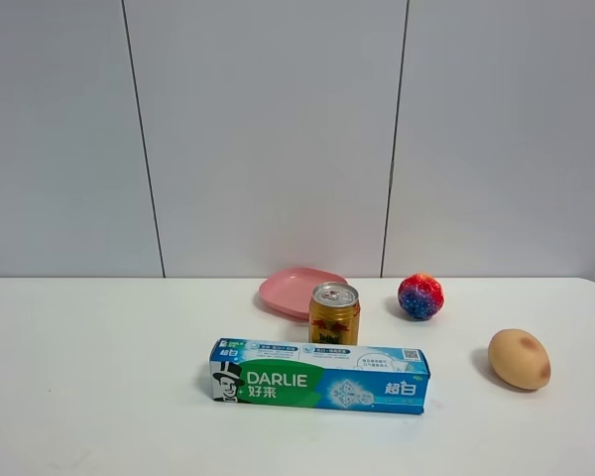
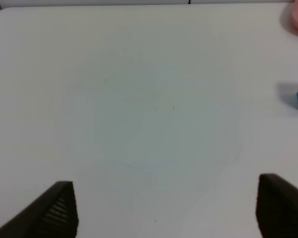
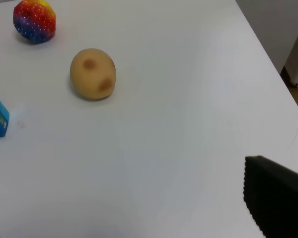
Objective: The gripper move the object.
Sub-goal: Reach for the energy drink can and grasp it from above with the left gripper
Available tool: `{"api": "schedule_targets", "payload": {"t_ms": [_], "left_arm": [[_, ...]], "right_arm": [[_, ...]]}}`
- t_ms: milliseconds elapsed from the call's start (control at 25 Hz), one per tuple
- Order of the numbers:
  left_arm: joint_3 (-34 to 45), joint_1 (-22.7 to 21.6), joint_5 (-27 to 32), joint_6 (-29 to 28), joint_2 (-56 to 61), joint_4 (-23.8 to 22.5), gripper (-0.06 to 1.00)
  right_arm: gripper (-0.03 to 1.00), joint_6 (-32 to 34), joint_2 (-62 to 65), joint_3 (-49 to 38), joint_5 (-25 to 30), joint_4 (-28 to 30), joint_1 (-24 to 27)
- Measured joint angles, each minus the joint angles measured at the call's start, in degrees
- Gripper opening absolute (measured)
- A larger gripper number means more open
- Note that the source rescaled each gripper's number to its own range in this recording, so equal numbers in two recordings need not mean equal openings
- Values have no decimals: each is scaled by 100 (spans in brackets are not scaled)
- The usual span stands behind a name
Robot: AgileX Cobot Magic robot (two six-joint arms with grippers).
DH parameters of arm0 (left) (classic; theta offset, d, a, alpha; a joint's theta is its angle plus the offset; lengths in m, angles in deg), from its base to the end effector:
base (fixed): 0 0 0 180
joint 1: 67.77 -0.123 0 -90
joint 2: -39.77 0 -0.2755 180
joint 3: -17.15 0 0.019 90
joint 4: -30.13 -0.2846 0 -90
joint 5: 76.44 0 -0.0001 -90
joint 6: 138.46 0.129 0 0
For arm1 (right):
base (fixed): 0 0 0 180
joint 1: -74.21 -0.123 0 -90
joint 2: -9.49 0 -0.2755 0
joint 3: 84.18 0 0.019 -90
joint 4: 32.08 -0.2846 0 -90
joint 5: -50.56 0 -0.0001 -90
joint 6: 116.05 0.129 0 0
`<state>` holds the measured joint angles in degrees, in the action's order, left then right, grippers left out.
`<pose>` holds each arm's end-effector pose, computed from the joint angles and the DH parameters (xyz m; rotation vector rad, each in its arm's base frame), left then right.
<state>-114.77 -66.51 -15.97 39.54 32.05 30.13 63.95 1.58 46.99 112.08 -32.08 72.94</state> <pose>0.0673 -0.0015 0.2785 -0.0131 2.0294 -0.0359 0.0682 0.0015 0.2717 -0.0229 2.0639 0.0137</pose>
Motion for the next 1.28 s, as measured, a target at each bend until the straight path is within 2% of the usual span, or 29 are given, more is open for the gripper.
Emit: {"api": "schedule_targets", "payload": {"t_ms": [1280], "left_arm": [[0, 0, 0, 0, 0, 0, 34]], "right_arm": [[100, 0, 0, 0, 0, 0, 0]]}}
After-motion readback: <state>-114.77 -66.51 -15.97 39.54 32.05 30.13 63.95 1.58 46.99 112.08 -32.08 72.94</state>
